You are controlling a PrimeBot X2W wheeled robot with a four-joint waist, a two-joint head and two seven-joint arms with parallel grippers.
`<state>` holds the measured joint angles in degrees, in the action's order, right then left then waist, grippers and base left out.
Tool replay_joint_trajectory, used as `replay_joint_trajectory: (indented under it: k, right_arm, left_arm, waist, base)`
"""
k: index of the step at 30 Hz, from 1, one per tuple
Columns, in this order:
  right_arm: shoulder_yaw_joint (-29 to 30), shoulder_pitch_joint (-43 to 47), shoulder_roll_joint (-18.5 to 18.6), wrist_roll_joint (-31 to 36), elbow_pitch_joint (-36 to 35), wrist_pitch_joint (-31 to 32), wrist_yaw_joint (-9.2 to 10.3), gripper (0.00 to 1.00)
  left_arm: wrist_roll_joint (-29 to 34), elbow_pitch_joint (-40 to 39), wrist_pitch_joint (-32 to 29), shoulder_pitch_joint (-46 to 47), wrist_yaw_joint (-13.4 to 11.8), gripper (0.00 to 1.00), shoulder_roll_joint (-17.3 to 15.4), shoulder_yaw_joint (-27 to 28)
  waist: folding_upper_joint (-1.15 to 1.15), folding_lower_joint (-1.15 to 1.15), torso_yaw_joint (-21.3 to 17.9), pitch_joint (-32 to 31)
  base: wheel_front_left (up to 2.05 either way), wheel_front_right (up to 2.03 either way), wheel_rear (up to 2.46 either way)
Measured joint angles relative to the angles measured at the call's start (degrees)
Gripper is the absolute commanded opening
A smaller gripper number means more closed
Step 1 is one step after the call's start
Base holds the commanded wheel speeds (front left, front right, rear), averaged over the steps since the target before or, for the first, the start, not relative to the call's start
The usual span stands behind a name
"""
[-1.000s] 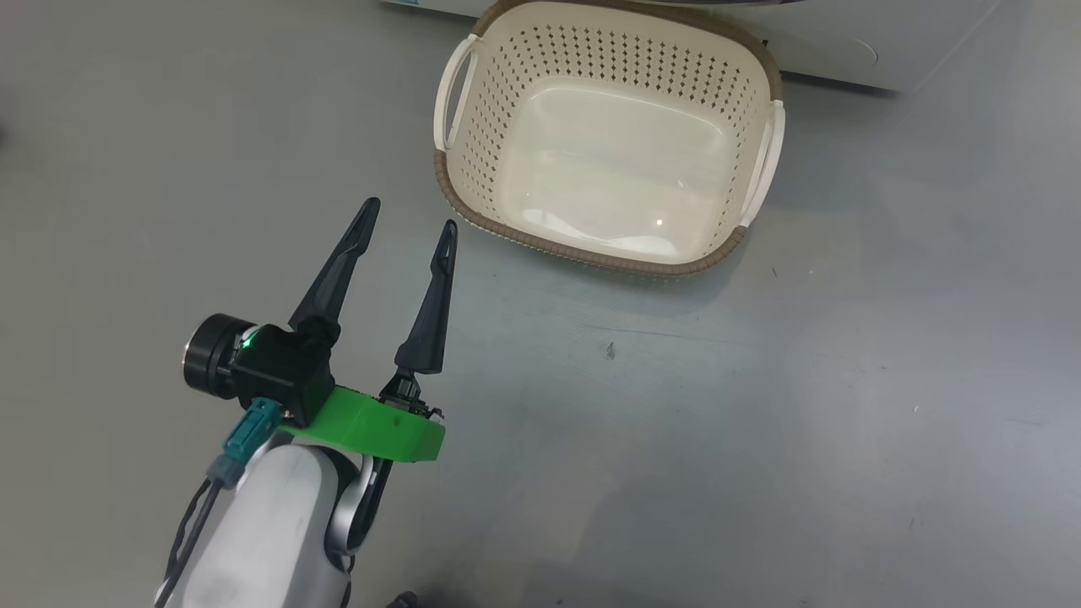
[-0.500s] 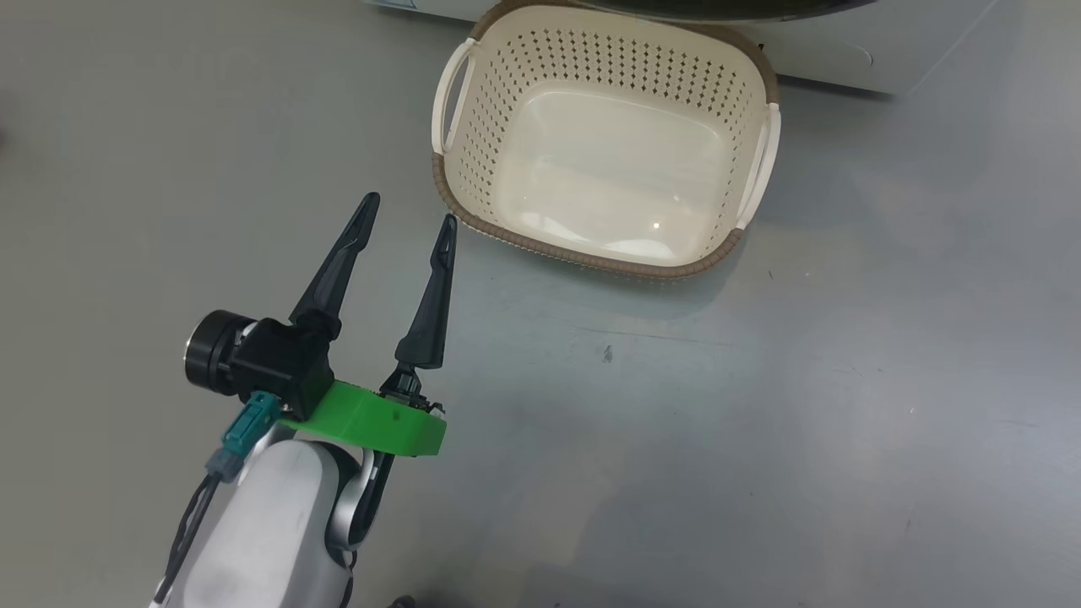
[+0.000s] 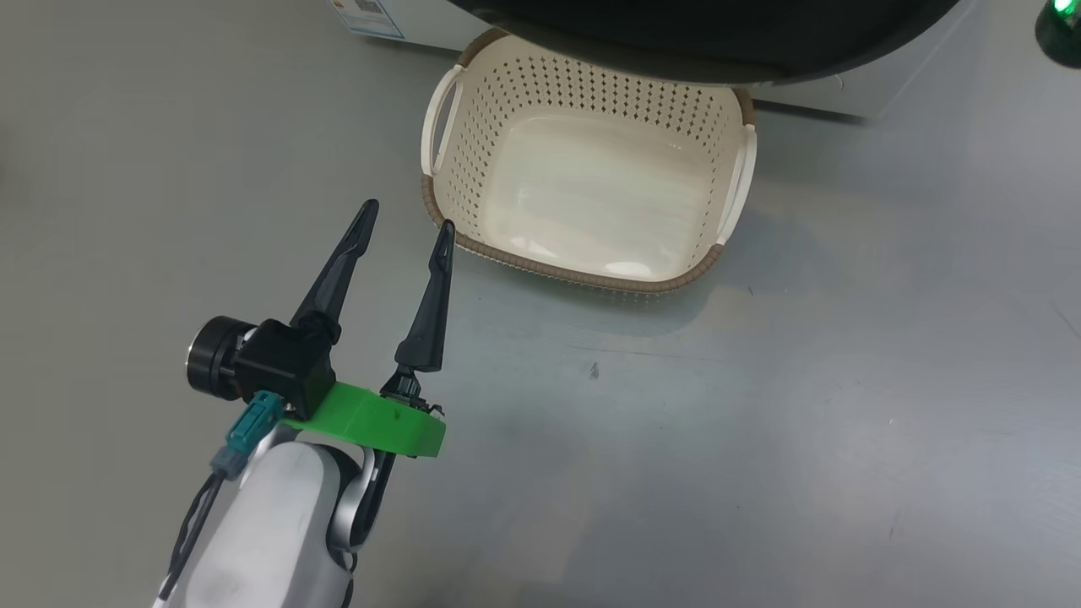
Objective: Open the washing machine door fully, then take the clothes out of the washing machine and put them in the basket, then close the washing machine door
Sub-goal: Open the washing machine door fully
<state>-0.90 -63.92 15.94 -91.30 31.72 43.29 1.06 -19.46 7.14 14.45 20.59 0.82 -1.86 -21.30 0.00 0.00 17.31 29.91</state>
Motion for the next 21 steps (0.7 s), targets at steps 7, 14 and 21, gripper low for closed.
replay_joint_trajectory:
  k: [7,14,21]
  right_arm:
    - [-1.3,3.1,-1.8,-0.8,0.3,2.6,-1.63,0.00]
    - [-2.0,6.5,-3.1,-1.5,1.0,4.4,-3.87,0.00]
    - [-3.4,10.0,-5.4,-3.1,1.3,6.8,-5.38,0.00]
  left_arm:
    - [0.1,0.5,0.0,-0.1,-0.1,1.00,0.0,0.3]
    - [0.2,1.5,0.0,-0.2,-0.1,1.00,0.0,0.2]
    - [0.3,2.4,0.0,-1.5,-0.5,1.00,0.0,0.2]
  waist:
    - [0.00,0.00,-0.9,-1.6]
    - [0.00,0.00,-1.4,-3.4]
    - [0.00,0.00,-1.6,-5.7]
  base:
    - [0.00,0.00,0.00]
    - [0.00,0.00,0.00]
    - [0.00,0.00,0.00]
